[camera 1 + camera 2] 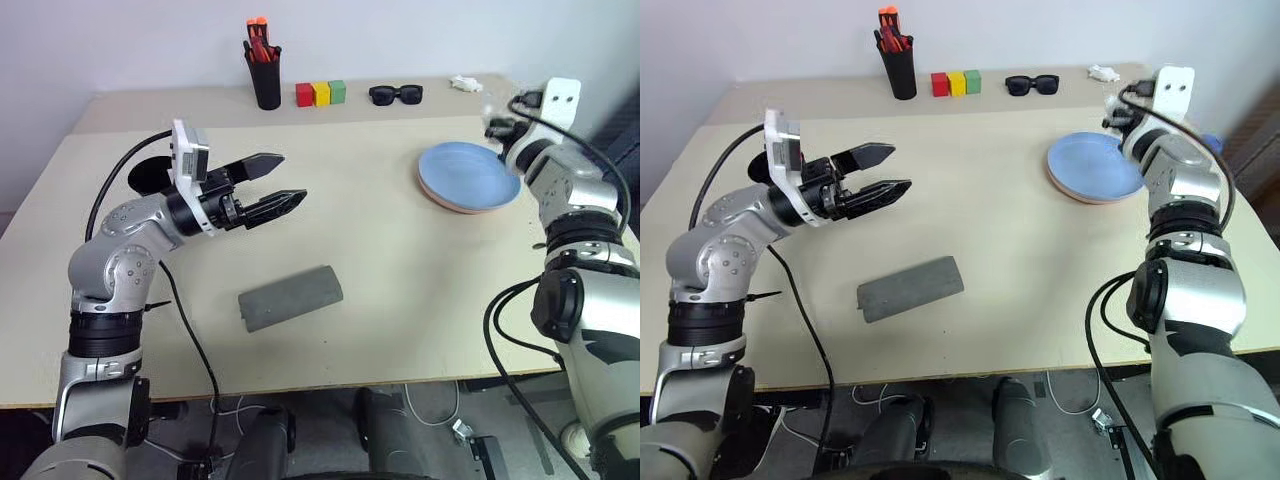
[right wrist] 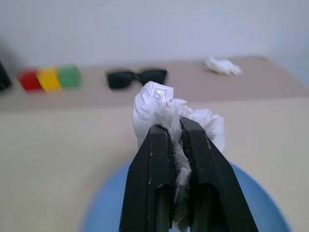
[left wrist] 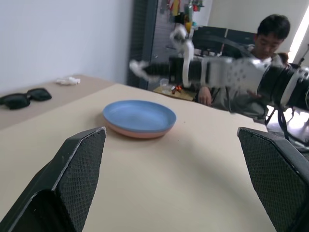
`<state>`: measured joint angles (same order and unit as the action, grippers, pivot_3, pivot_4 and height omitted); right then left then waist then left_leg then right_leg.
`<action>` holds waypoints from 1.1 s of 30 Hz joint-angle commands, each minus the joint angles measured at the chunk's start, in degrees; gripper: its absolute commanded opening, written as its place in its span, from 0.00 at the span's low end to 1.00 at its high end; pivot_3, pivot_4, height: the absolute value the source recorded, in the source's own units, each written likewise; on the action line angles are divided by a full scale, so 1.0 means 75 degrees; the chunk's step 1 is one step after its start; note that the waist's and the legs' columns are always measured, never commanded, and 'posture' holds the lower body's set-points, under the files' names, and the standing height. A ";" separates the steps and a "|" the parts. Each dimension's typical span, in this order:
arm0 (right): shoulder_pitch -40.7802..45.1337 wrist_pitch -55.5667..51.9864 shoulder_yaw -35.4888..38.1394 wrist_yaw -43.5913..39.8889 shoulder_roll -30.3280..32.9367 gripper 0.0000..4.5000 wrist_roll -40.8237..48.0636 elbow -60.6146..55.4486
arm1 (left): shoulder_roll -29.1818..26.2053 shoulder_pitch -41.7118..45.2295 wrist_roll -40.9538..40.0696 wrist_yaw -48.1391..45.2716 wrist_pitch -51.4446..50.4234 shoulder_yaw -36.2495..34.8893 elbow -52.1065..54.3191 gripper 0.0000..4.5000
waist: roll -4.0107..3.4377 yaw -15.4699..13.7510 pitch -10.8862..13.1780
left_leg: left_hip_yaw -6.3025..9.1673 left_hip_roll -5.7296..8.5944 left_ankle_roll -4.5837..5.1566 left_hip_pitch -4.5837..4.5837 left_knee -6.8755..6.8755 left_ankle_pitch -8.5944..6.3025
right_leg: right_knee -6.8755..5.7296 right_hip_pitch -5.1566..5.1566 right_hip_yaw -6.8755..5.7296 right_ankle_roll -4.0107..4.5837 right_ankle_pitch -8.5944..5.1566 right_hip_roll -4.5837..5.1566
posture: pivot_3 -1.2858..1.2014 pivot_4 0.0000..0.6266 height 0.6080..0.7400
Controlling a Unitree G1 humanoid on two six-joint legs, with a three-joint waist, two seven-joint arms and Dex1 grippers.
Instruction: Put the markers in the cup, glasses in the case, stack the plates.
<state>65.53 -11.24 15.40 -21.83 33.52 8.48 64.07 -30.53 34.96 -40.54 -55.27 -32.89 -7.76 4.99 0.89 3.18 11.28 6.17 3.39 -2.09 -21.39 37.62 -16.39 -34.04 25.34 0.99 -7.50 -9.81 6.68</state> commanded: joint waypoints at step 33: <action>-0.5790 -0.2842 -0.0999 -0.5645 0.1165 1.00 0.3766 -1.0745 | -0.1709 -0.3135 -0.1201 -0.1126 -0.0490 -0.1565 0.1452 1.00 | -0.0004 -0.0150 0.0001 | 0.0003 -0.0007 0.0000 0.0004 0.0008 -0.0001 | -0.0004 -0.0003 0.0002 -0.0001 -0.0003 0.0000 | 0.52 0.24 1.00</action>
<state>21.88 -28.75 5.28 -62.23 39.78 32.55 -12.16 -42.28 11.62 -48.19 -63.54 -37.15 -16.25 14.08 0.86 2.06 11.29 6.19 3.33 -2.09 -21.35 37.70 -16.40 -34.10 25.32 1.00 -7.50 -9.83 6.67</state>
